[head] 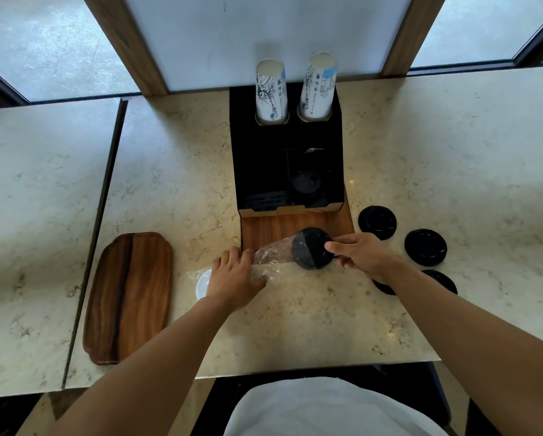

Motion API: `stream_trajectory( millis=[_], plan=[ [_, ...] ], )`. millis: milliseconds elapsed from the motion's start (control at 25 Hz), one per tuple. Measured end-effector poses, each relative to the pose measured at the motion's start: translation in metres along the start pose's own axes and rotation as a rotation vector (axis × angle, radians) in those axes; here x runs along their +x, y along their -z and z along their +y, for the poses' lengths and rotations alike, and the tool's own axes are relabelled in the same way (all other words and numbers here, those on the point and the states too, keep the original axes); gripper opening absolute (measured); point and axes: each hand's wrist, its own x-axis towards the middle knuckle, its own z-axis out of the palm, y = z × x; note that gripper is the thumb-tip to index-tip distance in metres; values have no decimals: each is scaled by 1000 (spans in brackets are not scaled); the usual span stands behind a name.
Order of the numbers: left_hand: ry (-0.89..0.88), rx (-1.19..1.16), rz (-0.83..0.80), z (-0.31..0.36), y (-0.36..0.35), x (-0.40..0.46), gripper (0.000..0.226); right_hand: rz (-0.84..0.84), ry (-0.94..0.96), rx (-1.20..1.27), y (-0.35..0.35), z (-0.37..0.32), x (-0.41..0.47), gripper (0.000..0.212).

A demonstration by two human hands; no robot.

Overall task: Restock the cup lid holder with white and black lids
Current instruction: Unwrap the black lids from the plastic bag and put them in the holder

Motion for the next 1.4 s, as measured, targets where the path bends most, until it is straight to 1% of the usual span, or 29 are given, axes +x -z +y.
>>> stream_trajectory(
  millis=[160, 280, 480, 600, 760, 840, 920, 1080, 1120, 1400],
  plan=[
    [-9, -20, 12, -7, 4, 7, 86, 118, 27, 98, 11, -17, 4, 32],
    [-41, -1, -5, -11, 7, 9, 89, 172, 80, 138, 13, -36, 10, 32],
    [-62, 17, -23, -12, 11, 11, 88, 245, 109, 247, 5, -70, 31, 36],
    [-64, 20, -28, -12, 12, 15, 86, 312, 130, 224, -3, -86, 46, 34],
    [-73, 22, -18, -13, 15, 25, 86, 403, 123, 256, -8, -101, 68, 33],
    [-81, 29, -19, -13, 15, 30, 86, 455, 115, 227, -9, -105, 77, 27],
    [-87, 26, -20, -12, 15, 34, 85, 488, 128, 141, -12, -107, 83, 20],
    [-100, 32, -10, -12, 15, 42, 85, 571, 150, -83, -22, -107, 91, 40],
    [-102, 38, -1, -12, 14, 42, 84, 586, 154, -114, -24, -108, 92, 42],
    [-104, 65, 35, -11, 11, 40, 79, 615, 128, -162, -36, -112, 98, 38]
  ],
)
